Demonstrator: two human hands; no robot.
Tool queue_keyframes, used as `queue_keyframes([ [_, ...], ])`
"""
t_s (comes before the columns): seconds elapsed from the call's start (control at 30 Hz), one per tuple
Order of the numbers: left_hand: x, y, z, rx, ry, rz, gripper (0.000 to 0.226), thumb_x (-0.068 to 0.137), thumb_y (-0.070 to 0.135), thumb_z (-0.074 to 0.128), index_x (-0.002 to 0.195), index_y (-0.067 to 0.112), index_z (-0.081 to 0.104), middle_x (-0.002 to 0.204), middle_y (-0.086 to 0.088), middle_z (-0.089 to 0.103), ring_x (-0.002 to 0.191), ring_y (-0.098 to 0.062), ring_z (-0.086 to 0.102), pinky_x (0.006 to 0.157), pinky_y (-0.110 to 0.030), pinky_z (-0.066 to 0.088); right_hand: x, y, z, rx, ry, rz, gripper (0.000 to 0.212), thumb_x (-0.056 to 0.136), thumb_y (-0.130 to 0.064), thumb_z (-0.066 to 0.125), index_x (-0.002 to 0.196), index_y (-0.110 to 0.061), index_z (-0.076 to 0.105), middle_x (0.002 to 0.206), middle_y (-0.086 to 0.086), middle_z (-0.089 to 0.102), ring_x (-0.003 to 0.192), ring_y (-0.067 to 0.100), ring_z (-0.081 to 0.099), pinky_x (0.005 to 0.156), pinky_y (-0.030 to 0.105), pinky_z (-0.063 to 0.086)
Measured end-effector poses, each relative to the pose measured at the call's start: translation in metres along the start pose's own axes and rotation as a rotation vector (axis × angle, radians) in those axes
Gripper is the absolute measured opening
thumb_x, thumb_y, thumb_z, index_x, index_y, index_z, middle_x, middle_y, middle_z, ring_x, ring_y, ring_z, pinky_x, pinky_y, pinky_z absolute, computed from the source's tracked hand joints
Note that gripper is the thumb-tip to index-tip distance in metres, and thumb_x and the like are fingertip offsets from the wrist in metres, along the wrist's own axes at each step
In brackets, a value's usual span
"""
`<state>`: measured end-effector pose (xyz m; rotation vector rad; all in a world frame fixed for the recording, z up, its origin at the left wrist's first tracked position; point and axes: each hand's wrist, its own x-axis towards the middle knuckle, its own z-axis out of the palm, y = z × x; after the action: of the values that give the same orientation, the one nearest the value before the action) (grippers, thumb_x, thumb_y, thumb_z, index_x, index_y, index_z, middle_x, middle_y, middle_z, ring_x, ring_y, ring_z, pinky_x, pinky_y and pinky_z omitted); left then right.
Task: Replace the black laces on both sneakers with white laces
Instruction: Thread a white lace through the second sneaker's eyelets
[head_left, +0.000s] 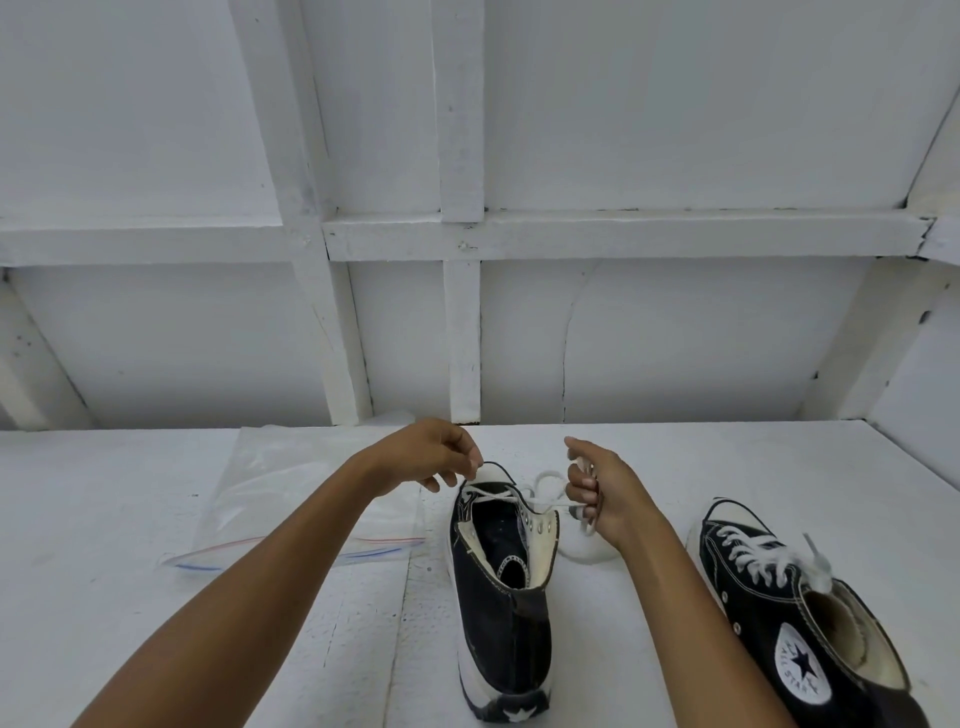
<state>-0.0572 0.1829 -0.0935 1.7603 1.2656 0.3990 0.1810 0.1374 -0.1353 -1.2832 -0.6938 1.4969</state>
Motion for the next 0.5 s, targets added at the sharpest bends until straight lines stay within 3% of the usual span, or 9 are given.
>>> queue_keyframes([
  [0.13,0.004,0.001,0.008,0.172,-0.013,0.031,0.009,0.089,0.014,0.068,0.094,0.012,0.075,0.080,0.003,0.068,0.069,-0.011,0.053,0.058,-0.022,0.043,-0.008,-0.002,-0.002,-0.406,-0.022,-0.023,0.022,0.090,-0.033,0.064,0.091,-0.011,0.070,0.050,-0.007,0.028,0.043,0.009,0.019,0.044,0.021,0.015],
  [0.23,0.006,0.004,0.015,0.275,-0.024,0.080,0.009,0.089,0.021,0.071,0.091,0.015,0.077,0.081,0.004,0.069,0.071,-0.009,0.054,0.065,-0.022,0.044,-0.016,-0.004,0.002,-0.669,-0.121,0.034,0.024,0.085,-0.032,0.072,0.064,-0.020,0.069,0.048,-0.007,0.032,0.043,0.009,0.021,0.044,0.021,0.016],
  [0.3,0.008,0.006,0.020,0.350,-0.027,0.097,0.011,0.089,0.025,0.071,0.092,0.016,0.078,0.082,0.007,0.070,0.076,-0.006,0.058,0.073,-0.023,0.046,-0.015,-0.003,0.003,-0.714,-0.170,0.046,0.035,0.084,-0.029,0.074,0.051,-0.023,0.062,0.049,-0.007,0.039,0.043,0.008,0.025,0.042,0.021,0.018],
  [0.4,0.011,0.009,0.024,0.418,-0.051,0.094,0.016,0.091,0.027,0.069,0.095,0.014,0.078,0.088,0.004,0.072,0.081,-0.009,0.060,0.077,-0.025,0.047,-0.015,-0.004,0.003,-0.712,-0.214,0.046,0.023,0.085,-0.020,0.072,0.062,-0.023,0.072,0.060,-0.008,0.052,0.048,0.008,0.031,0.045,0.021,0.021],
  [0.5,0.012,0.011,0.027,0.423,-0.087,0.088,0.016,0.090,0.027,0.070,0.092,0.012,0.076,0.086,0.002,0.069,0.078,-0.010,0.058,0.073,-0.023,0.045,-0.013,-0.004,0.003,-0.684,-0.196,0.097,0.035,0.083,-0.030,0.077,0.051,-0.021,0.065,0.048,-0.015,0.050,0.049,0.009,0.029,0.045,0.021,0.021],
])
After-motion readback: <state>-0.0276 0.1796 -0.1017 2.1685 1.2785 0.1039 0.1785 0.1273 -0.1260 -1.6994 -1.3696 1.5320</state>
